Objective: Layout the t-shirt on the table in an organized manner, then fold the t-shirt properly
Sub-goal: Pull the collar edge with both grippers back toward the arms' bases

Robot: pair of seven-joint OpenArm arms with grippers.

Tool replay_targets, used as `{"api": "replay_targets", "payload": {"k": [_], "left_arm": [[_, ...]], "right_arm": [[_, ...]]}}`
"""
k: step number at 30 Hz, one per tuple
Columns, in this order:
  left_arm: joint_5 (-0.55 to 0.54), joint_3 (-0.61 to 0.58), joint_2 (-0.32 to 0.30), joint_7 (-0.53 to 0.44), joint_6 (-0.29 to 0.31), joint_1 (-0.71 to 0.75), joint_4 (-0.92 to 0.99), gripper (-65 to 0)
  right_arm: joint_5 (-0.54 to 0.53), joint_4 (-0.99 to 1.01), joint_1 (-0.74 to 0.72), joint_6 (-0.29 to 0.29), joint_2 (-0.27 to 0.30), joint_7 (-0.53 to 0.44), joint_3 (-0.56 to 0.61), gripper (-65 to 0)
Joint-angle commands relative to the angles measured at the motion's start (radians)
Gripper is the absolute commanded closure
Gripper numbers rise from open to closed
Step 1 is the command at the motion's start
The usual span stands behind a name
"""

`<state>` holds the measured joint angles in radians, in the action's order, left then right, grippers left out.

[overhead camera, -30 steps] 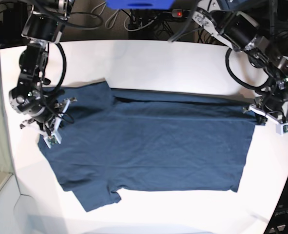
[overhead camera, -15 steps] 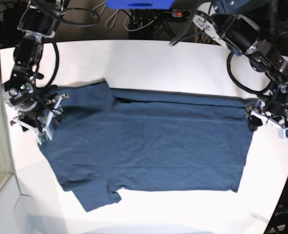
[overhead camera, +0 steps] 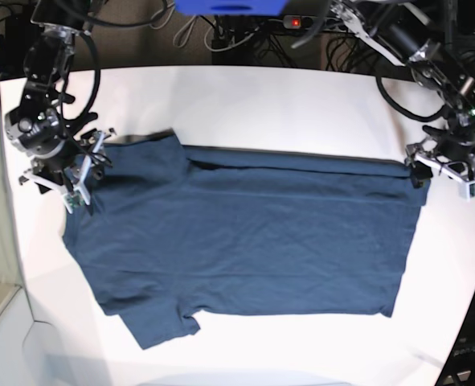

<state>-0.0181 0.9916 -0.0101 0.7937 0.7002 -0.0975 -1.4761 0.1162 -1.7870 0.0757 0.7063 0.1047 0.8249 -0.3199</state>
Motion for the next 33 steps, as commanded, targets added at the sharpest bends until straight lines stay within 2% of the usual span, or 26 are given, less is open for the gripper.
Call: {"api": "replay_targets", "payload": {"k": [1,7,15,18,22,24,26,31,33], "left_arm": [[-0.01,0.002,-0.023,-0.023,-0.002,-0.009,0.018,-49.5],[-0.004,0.002,-0.035,-0.09,-0.002,-0.012,0.114,-49.5],[-0.004,0.0,-0.057,-0.118,-0.002,-0.017,0.217,-47.7],[-0.007,-0.004,-0.063,-0.133,-0.002,-0.017,0.226,-39.9],[-0.009,-0.001,-0.063,-0.133,-0.002,-0.017,0.228,-22.9],[-0.009,-0.003,-0.061,-0.133,-0.002,-0.015,0.228,-17.6],[-0.009,-0.003,-0.061,-0.135,-0.002,-0.015,0.228,-15.1],[-0.006,-0.006,-0.061,-0.135,-0.002,-0.015,0.228,-13.6],[-0.007,-0.006,-0.061,-0.133,-0.002,-0.015,0.228,-6.8]], "right_arm": [[-0.011,-0.017,-0.012,-0.008,0.008,-0.016,-0.003,-37.2],[-0.011,-0.017,-0.012,-0.008,0.008,-0.016,-0.003,-37.2],[-0.011,-0.017,-0.012,-0.008,0.008,-0.016,-0.032,-37.2],[-0.011,-0.017,-0.012,-0.008,0.008,-0.016,-0.032,-37.2],[-0.011,-0.017,-0.012,-0.008,0.008,-0.016,-0.032,-37.2],[-0.011,-0.017,-0.012,-0.008,0.008,-0.016,-0.032,-37.2],[-0.011,-0.017,-0.012,-0.008,0.008,-0.016,-0.032,-37.2],[-0.011,-0.017,-0.012,-0.008,0.008,-0.016,-0.032,-37.2],[-0.011,-0.018,-0.012,-0.008,0.01,-0.016,-0.032,-37.2]]}}
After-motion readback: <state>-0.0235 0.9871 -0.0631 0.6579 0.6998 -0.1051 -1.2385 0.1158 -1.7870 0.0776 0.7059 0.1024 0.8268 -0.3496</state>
